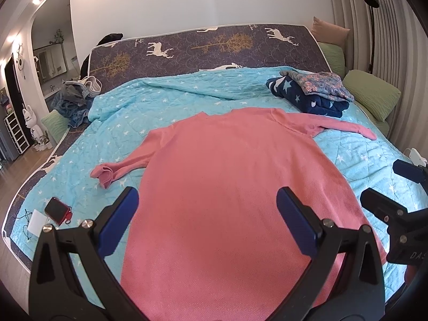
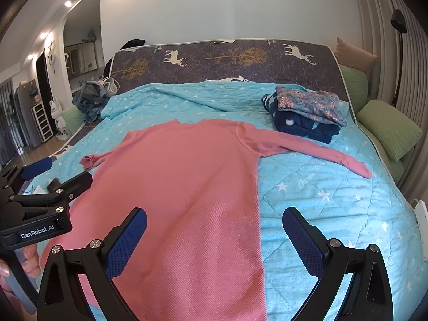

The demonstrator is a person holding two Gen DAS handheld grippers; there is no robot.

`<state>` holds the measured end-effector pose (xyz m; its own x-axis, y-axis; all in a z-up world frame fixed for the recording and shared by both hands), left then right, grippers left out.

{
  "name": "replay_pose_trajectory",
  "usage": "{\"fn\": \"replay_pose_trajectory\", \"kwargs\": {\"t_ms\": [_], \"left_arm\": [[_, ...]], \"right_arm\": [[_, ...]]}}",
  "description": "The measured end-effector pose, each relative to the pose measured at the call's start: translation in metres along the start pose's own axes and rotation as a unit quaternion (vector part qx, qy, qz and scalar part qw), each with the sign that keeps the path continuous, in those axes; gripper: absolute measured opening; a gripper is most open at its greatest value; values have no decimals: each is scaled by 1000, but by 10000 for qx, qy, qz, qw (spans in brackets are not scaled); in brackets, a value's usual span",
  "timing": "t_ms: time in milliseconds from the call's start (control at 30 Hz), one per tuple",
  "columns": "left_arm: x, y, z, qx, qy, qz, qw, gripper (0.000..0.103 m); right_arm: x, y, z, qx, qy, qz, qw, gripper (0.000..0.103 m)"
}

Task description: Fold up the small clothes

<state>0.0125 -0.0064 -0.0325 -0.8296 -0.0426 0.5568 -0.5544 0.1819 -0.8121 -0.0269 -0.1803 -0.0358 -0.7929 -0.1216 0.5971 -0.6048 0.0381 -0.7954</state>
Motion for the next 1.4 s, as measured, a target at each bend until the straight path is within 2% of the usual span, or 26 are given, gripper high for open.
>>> {"fn": "replay_pose_trajectory", "kwargs": {"t_ms": [1400], "left_arm": [[-2, 7, 6, -52, 131, -130, 9998, 102]], "right_arm": [[4, -3, -5, 93, 27, 39, 9999, 103]]}}
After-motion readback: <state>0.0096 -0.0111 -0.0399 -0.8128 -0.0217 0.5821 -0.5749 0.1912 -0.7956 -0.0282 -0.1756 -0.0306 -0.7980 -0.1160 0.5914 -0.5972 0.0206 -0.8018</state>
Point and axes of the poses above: each gripper's, at about its wrist camera, not at the fingertips, and x roughly against the way its jaws point, z to its right, y to its underside, the point moved 2 cm from there along -x, roughly the way its jaws point, and after that the axes turned 4 degrees about -x, right-handed, at the moved point
